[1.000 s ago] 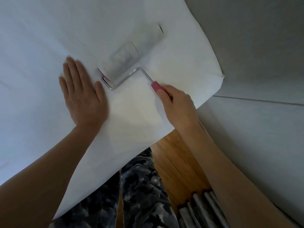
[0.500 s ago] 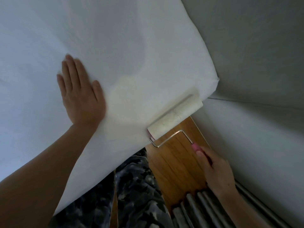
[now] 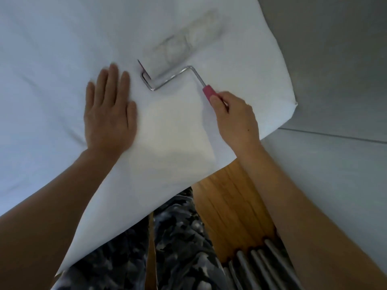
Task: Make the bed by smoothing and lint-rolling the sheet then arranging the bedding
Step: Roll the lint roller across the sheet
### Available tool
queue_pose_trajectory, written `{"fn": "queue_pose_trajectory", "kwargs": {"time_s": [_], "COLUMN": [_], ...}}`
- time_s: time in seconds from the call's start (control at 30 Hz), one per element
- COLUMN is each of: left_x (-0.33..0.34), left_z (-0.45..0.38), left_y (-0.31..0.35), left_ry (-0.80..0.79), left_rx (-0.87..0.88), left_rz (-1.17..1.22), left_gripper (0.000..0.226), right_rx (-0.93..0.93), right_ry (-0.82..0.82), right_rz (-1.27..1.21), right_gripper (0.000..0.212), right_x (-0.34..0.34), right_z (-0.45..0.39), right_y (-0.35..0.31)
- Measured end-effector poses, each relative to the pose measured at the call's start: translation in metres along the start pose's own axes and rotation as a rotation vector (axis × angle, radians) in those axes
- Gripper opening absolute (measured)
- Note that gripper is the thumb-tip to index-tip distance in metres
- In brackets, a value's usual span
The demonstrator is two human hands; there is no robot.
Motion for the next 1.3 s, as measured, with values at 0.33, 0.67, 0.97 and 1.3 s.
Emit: {"fn": "queue_pose_trajectory", "kwargs": {"time_s": [0.33,0.67,0.97,1.3], "left_x": [-0.016,-0.020,-0.019,-0.021], "left_z": [0.028,0.043,0.044,0.060], "left_y": [-0.047,-0.064,-0.065,-0.070], "left_ry": [0.159,0.181,0.171,0.090], "left_rx": [-0.291,-0.337,-0.323,-0.222], "left_rz": [0.010,-0.005,0.015,0.036], "left_gripper": [0.052,0.050,0.050,0.050], "right_rx": [-0.021,0.040,0.271,0.114], "right_ry": [0.061,-0.398,-0.367,-0.346], "right_rz": [-0.178,0.043,0.175,0.227], "right_gripper": [0.034,0.023,0.046,0.048], "right_x": [-0.010,0.037,-0.002,0.017], "right_z": [-0.007,0.089,0.138,0.118], "right_y": [-0.048,0.031,0.129,0.088]}}
Point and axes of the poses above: each hand's wrist, its own z-axis away from the middle knuckle, its own x-axis out of the palm, y = z × x, the point moved 8 cm from there along -z, towards the middle knuckle, and after that the axes turned 2 degrees about z, right-handed, at the moved point
